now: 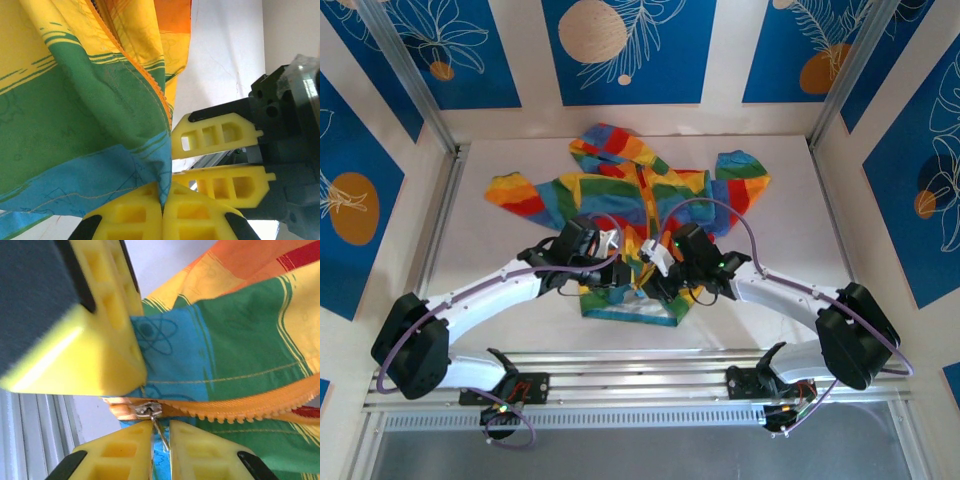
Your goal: Zip up the jacket
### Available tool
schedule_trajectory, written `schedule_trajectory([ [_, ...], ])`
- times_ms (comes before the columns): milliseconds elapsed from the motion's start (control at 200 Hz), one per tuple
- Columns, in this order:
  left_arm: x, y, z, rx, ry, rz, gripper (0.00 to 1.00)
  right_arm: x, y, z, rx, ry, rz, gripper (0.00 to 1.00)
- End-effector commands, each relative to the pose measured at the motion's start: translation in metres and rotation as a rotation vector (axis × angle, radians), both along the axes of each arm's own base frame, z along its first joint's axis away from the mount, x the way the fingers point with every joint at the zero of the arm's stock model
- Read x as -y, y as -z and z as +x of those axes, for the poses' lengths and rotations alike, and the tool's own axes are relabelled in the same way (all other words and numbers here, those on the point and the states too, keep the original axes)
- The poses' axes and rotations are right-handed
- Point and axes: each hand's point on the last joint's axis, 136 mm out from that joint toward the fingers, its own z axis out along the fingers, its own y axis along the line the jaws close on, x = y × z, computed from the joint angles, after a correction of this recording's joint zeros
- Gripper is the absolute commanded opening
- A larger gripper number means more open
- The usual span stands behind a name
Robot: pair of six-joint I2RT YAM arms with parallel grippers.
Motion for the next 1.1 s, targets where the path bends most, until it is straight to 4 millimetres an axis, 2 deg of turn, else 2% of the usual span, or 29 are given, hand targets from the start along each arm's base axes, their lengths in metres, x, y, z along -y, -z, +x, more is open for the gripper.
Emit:
schedule_trajectory([
  [0, 0.002, -0.009, 0.0, 0.007, 0.03, -0.021, 0.0, 0.005, 0.01, -0.005, 0.006, -0.012, -0.032, 0.16],
  [190, 0.002, -0.011, -0.001, 0.007, 0.038, -0.027, 0.0, 0.0, 0.006, -0.008, 0.018, -0.03, -0.008, 0.22],
  [540, 0.002, -0.011, -0.002, 0.003, 0.045, -0.029, 0.0, -0.013, 0.005, -0.008, 0.077, -0.082, -0.016, 0.24],
  [615, 0.001, -0.01, -0.004, -0.001, 0.05, -0.026, 0.0, -0.015, 0.005, -0.006, 0.082, -0.082, -0.018, 0.21],
  [830, -0.003, -0.01, -0.005, 0.0, 0.053, -0.013, 0.0, -0.015, 0.007, -0.005, 0.074, -0.059, -0.03, 0.02],
  [1095, -0.009, -0.013, -0.004, 0.008, 0.049, -0.013, 0.0, -0.008, 0.014, -0.01, 0.053, -0.033, -0.037, 0.0],
])
